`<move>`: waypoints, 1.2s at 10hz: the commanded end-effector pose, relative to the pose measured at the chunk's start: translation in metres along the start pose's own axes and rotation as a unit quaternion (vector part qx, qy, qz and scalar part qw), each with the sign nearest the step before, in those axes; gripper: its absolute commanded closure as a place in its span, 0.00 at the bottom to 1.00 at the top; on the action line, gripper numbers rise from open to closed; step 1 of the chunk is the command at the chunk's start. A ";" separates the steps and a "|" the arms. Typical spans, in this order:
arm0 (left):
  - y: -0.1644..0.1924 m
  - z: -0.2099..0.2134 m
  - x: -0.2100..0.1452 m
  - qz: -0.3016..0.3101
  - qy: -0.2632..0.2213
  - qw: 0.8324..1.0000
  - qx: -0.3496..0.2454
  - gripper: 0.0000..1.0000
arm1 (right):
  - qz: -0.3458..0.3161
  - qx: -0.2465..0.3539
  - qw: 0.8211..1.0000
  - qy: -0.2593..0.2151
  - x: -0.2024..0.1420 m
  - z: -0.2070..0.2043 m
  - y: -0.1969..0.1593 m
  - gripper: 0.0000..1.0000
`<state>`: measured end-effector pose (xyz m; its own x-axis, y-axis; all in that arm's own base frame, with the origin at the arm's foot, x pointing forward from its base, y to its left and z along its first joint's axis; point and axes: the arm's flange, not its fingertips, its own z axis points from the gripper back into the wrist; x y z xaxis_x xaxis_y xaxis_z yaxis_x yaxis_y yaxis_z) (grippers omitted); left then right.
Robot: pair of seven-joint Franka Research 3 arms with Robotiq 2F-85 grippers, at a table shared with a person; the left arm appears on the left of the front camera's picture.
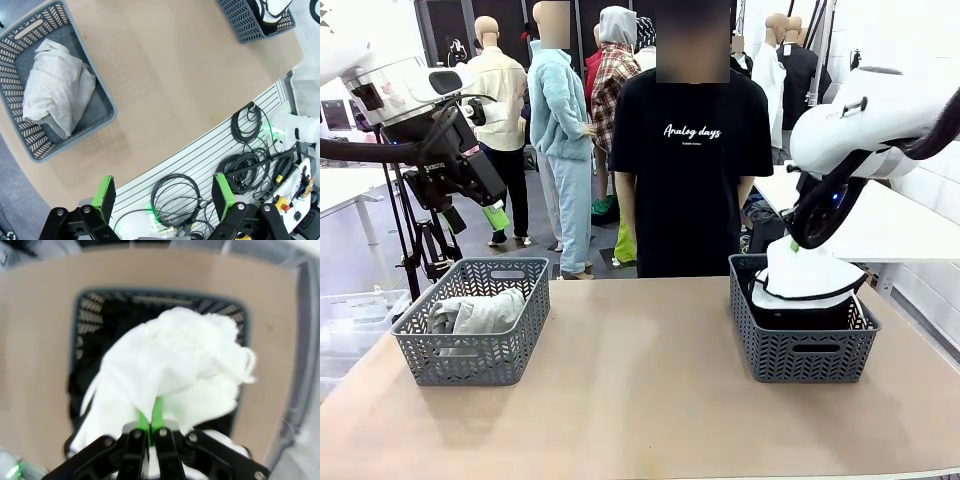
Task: Sort the tops and bottoms.
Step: Sort the clothes according to human instructions.
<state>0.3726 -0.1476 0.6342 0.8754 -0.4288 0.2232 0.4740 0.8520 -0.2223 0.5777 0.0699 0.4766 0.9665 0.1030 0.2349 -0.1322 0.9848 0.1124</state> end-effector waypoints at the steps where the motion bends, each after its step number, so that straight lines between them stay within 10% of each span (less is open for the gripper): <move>1: 0.001 0.001 -0.001 0.001 -0.002 1.000 -0.004 0.00 | 0.003 0.011 0.999 0.051 0.003 -0.011 0.000 1.00; 3: 0.001 0.001 -0.001 0.001 -0.002 1.000 -0.004 0.00 | 0.007 -0.010 0.998 0.061 0.004 -0.007 0.003 0.86; 7: 0.001 0.001 -0.001 0.001 -0.002 1.000 -0.004 0.00 | 0.040 -0.045 0.998 0.034 -0.002 0.029 0.027 0.08; 12: 0.001 0.001 -0.001 0.001 -0.002 1.000 -0.004 0.00 | 0.054 -0.081 0.995 0.023 -0.010 0.050 0.041 0.00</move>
<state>0.3726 -0.1475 0.6342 0.8754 -0.4288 0.2233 0.4740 0.8520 -0.2223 0.5575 0.0986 0.5280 0.9513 0.2332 0.2017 -0.2313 0.9723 -0.0334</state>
